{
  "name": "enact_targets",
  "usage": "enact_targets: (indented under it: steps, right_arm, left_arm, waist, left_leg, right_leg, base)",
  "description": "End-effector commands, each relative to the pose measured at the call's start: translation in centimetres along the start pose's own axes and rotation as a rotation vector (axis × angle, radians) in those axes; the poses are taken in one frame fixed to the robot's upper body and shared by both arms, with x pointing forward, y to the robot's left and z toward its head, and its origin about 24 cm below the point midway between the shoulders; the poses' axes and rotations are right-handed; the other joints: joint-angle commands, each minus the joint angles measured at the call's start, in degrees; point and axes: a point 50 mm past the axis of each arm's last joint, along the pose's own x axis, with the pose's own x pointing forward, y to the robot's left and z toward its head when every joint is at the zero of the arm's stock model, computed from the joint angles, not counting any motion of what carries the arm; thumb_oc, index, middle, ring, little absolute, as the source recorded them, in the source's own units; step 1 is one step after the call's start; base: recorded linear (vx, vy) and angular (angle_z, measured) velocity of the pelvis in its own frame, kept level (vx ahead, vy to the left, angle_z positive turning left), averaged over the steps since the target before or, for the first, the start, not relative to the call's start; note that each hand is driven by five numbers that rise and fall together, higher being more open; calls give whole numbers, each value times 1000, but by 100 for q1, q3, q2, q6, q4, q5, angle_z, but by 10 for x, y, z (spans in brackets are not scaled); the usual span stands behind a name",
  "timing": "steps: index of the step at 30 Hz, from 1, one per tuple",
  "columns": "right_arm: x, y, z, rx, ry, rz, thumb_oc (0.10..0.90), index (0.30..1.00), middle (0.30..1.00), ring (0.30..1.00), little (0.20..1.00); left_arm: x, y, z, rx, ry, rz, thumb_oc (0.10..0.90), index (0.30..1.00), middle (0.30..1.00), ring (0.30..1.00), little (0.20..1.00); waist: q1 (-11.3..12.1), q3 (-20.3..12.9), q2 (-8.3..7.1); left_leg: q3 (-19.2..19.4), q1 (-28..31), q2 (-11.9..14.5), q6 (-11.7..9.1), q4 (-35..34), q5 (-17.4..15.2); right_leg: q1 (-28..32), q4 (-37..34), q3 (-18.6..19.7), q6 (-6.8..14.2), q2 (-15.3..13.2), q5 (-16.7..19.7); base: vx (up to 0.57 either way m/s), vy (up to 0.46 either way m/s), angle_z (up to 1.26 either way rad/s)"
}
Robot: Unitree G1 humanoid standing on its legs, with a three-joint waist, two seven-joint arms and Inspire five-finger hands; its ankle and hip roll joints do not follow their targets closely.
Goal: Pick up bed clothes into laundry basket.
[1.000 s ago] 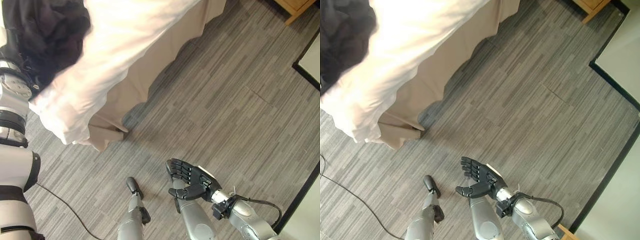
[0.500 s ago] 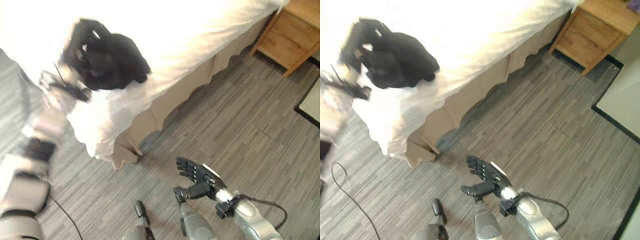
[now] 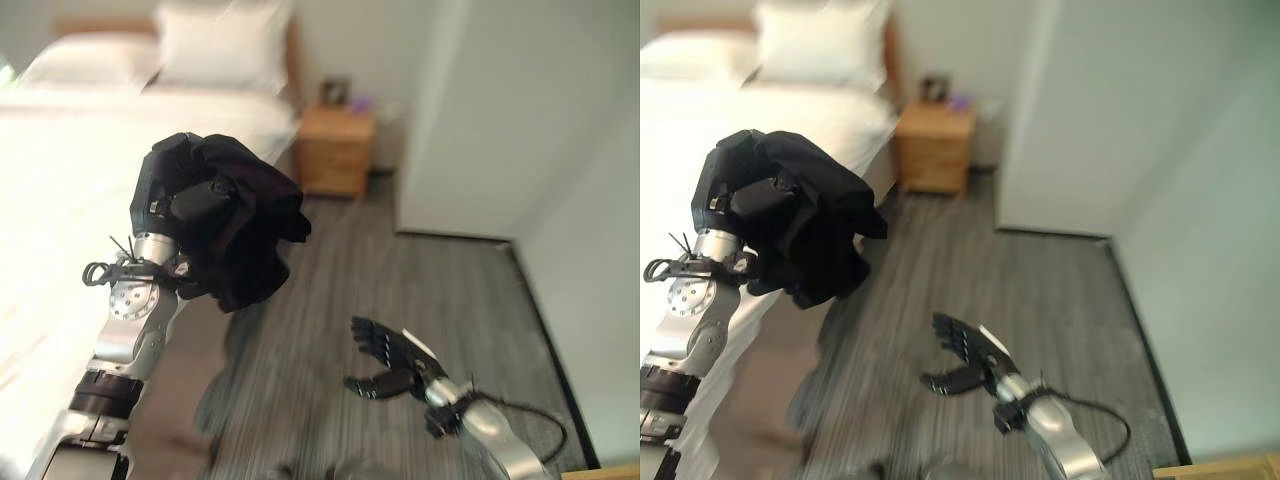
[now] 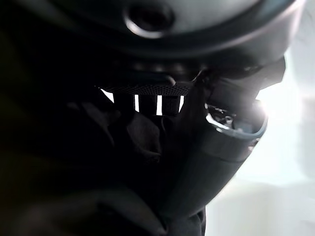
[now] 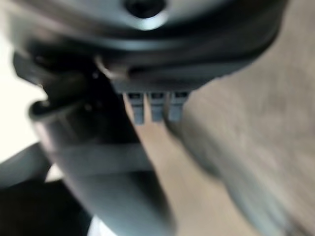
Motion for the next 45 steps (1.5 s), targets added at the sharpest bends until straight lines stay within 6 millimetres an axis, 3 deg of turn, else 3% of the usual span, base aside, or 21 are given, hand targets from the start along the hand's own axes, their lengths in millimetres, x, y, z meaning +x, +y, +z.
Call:
enact_targets:
  steps: [1,2,5,6,7,8,9,11,12,15,16,17,19,21,24,26,28,30,32,35,45]
  right_arm:
    - [-2,4,32,26,-178,44,800,900,900,900,900]
    - [-4,-1,31,43,-191,1,800,900,900,900,900]
    - [-10,-12,28,96,-222,-119,800,900,900,900,900]
    - [-14,-11,23,142,-225,-149,800,900,900,900,900]
    - [-16,-11,20,137,-216,-167,800,900,900,900,900]
    - [-15,-10,20,136,-215,-166,800,900,900,900,900]
    - [-16,-9,19,125,-206,-155,800,900,900,900,900]
    - [-16,-6,18,93,-191,-111,800,900,900,900,900]
    - [-14,-8,25,44,-208,-116,800,900,900,900,900]
    - [-13,-9,27,46,-216,-119,800,900,900,900,900]
    - [-8,-10,34,31,-249,-130,800,900,900,900,900]
    - [-5,-8,39,14,-266,-126,800,900,900,900,900]
    - [1,-5,46,17,-290,-111,800,900,900,900,900]
    - [3,-4,50,21,-311,-114,800,900,900,900,900]
    - [4,-2,64,-49,-338,-67,800,900,900,900,900]
    - [6,-6,69,-80,-341,-54,800,900,900,900,900]
    - [9,-11,68,-74,-328,-78,800,900,900,900,900]
    - [8,-14,65,-31,-324,-105,800,900,900,900,900]
    - [4,-18,58,4,-312,-136,800,900,900,900,900]
    - [1,-20,52,64,-316,-208,800,900,900,900,900]
    - [13,0,61,54,-337,-119,800,900,900,900,900]
  left_arm:
    - [26,0,89,21,-430,-38,400,300,300,300,300]
    - [29,-6,90,15,-440,-58,400,300,300,300,300]
    - [35,-8,98,34,-462,-74,400,300,300,300,300]
    - [35,-6,101,72,-462,-73,400,300,300,300,300]
    - [25,9,102,143,-444,-39,400,300,300,300,300]
    - [24,9,102,143,-443,-37,400,300,300,300,300]
    - [19,20,103,163,-436,4,400,300,300,300,300]
    - [16,33,109,197,-440,50,400,300,300,300,300]
    - [13,45,114,228,-438,91,400,300,300,300,300]
    - [10,49,114,239,-435,102,400,300,300,300,300]
    - [2,55,114,244,-431,125,400,300,300,300,300]
    - [-3,56,112,237,-427,131,400,300,300,300,300]
    - [-7,56,110,238,-419,131,400,300,300,300,300]
    - [-8,55,104,208,-407,132,400,300,300,300,300]
    - [-1,43,96,175,-384,78,400,300,300,300,300]
    - [4,32,88,158,-365,38,400,300,300,300,300]
    - [1,27,78,150,-324,15,400,300,300,300,300]
    - [1,20,70,116,-296,-8,400,300,300,300,300]
    - [2,12,65,86,-282,-32,400,300,300,300,300]
    - [9,-24,47,-16,-226,-140,400,300,300,300,300]
    - [10,-61,23,-68,-130,-264,400,300,300,300,300]
  waist:
    - [-313,88,127]
    - [-372,115,112]
    - [-607,207,205]
    - [-625,293,246]
    - [-456,497,315]
    - [-483,495,316]
    - [-384,587,370]
    - [-270,630,423]
    - [-86,536,447]
    - [-23,484,439]
    - [218,330,376]
    - [391,209,255]
    - [510,122,118]
    - [555,72,35]
    - [657,212,-133]
    - [839,328,-189]
    - [944,363,-229]
    - [849,297,-184]
    - [751,233,-131]
    - [469,85,-95]
    - [413,-15,-240]
  left_leg:
    - [643,695,431,-290,-875,192]
    - [764,742,439,-289,-1221,354]
    - [1468,887,352,-3,-1598,266]
    - [1652,920,370,-24,-1690,385]
    - [2025,1073,420,57,-1574,286]
    - [2010,1066,424,45,-1577,297]
    - [2291,1076,529,66,-1525,315]
    - [2795,1073,667,159,-1501,342]
    - [3317,1003,704,218,-1548,382]
    - [3550,968,720,213,-1575,408]
    - [4040,862,718,219,-1574,417]
    - [4299,751,674,191,-1503,402]
    - [4726,606,700,65,-1471,417]
    - [4909,150,910,-95,-1054,486]
    - [4834,-246,1209,-355,-319,748]
    - [3851,-434,980,-499,-154,912]
    - [2946,-358,717,-537,-327,697]
    - [2648,-152,654,-465,-749,553]
    - [2717,90,698,-390,-1103,584]
    - [2871,286,652,-254,-1340,582]
    - [3210,611,600,12,-1484,397]
  right_leg:
    - [650,-2408,336,688,-921,974]
    - [437,-2397,668,882,-928,1203]
    - [25,-2437,701,1175,-1118,1321]
    - [-323,-2238,439,1199,-1209,1446]
    - [-854,-1635,-1181,897,-1378,1471]
    - [-870,-1608,-1195,888,-1373,1471]
    - [-961,-955,-2064,730,-1659,1327]
    - [-989,-40,-3045,553,-2091,1049]
    - [-674,380,-3904,457,-2596,800]
    - [-459,260,-4231,445,-2752,765]
    - [10,114,-5008,506,-3035,629]
    - [498,-425,-5457,531,-3051,503]
    - [791,-1677,-5812,633,-2894,525]
    - [1000,-2496,-5437,581,-2599,504]
    - [1219,-2889,-5352,407,-2340,540]
    - [1241,-3013,-5179,370,-2260,600]
    - [1226,-3046,-4903,389,-2259,652]
    - [1175,-2983,-4751,412,-2221,668]
    - [1197,-2981,-4742,414,-2194,678]
    - [1126,-2927,-4658,430,-2228,694]
    - [1021,-2822,-4100,484,-2236,757]
  base:
    - [-201,503,-97]
    - [-94,478,-114]
    - [-135,413,-164]
    - [-217,301,-246]
    - [-187,166,-207]
    - [-195,194,-269]
    - [-250,128,-178]
    - [-374,199,-120]
    - [-295,149,-149]
    - [-177,46,-160]
    - [-190,-63,-120]
    - [-258,-113,-93]
    - [-232,-219,-129]
    - [-148,-214,-116]
    - [-68,-226,-69]
    - [-88,-87,-60]
    - [-38,-34,-89]
    - [13,27,-85]
    - [44,89,-41]
    - [19,162,12]
    - [52,88,-31]
